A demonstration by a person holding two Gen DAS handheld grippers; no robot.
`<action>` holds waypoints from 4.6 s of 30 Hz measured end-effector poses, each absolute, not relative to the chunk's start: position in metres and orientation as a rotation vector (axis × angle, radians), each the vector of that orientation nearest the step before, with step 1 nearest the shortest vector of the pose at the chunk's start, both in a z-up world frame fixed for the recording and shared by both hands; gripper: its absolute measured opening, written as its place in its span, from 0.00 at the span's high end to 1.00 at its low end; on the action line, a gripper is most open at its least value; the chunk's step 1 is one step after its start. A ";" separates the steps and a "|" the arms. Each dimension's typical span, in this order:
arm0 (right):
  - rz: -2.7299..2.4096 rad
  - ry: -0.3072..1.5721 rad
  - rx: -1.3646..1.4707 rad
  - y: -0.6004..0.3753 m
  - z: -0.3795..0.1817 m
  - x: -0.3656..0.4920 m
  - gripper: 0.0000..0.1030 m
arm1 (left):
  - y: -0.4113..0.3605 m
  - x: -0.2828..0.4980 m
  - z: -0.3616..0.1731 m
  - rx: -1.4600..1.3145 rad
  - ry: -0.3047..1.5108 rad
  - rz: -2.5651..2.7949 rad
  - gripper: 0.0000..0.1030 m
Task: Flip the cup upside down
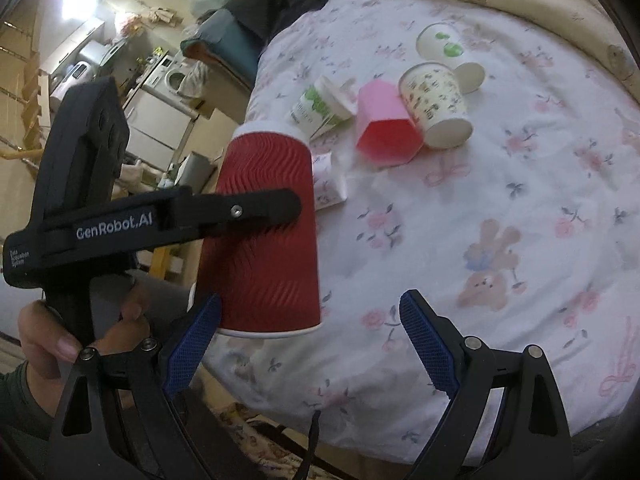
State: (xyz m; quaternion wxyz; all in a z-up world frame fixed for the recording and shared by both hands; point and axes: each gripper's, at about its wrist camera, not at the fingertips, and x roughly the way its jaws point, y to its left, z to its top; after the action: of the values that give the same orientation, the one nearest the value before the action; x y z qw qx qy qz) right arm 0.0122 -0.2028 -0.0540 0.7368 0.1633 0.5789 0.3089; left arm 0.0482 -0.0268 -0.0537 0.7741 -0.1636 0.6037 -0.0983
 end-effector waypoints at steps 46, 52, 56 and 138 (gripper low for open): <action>0.159 1.060 0.558 -0.325 -0.029 0.018 0.02 | -0.113 0.103 -0.068 -0.032 1.361 -0.090 0.36; 0.172 1.063 0.599 -0.330 -0.031 0.020 0.02 | -0.133 0.109 -0.078 0.033 1.378 -0.086 0.36; 0.186 1.081 0.618 -0.329 -0.034 0.022 0.02 | -0.126 0.115 -0.088 0.048 1.393 -0.046 0.36; 0.246 0.827 0.091 -0.225 0.007 -0.049 0.02 | -0.018 -0.069 0.015 -0.060 0.850 0.025 0.00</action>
State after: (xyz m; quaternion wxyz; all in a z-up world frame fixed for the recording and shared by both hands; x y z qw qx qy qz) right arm -0.0492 -0.2251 0.0065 0.9073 0.0440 0.4009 0.1190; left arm -0.0692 -0.0180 0.0154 0.9105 -0.0289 0.4123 0.0120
